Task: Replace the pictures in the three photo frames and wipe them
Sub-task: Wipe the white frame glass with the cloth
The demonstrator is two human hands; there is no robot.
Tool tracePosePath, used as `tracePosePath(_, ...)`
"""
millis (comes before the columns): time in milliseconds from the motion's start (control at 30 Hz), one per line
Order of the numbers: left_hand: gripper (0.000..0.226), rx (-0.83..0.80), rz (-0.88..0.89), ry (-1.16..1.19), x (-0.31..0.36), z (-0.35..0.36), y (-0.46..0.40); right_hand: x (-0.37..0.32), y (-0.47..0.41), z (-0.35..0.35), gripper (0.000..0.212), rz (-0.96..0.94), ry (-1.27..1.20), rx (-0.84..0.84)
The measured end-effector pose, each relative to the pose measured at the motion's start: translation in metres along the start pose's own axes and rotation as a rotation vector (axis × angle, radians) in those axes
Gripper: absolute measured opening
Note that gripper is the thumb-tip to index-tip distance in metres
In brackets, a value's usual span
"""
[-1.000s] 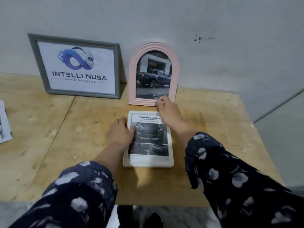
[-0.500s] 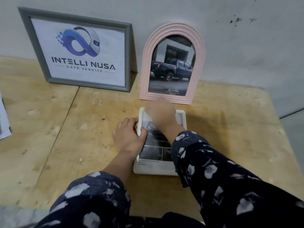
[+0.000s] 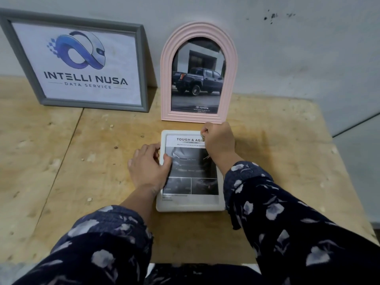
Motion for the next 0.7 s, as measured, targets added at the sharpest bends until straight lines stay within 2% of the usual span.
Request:
tracePosePath(100,0.029,-0.005,0.011,-0.003,0.000,0.000,0.000,0.012,0.002,-0.006,0.025,0.120,-0.022,0.038)
tracePosePath(233,0.031,-0.005,0.005,0.001,0.000,0.001,-0.001,0.010,-0.002,-0.013,0.021,0.224,0.027,0.009)
tracePosePath(367,0.030,-0.011,0.002,0.005,-0.002,0.001,-0.001,0.019,0.002,-0.014,0.015,0.403,-0.024,0.032)
tracePosePath(533,0.028,-0.009,0.004,0.016,-0.002,0.001,-0.001,0.026,0.011,-0.015,0.014,0.519,-0.118,0.001)
tracePosePath(700,0.026,-0.008,0.005,0.022,-0.003,0.001,-0.002,0.033,0.028,-0.017,0.028,0.622,-0.266,-0.025)
Point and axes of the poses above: each hand's wrist, its own y-axis away from the middle knuckle, its own z-axis out of the palm, x = y × z, the point moved 4 cm from there along -y, towards the middle knuckle, and after that the axes turned 2 degrees about x, right-handed, at the moved point
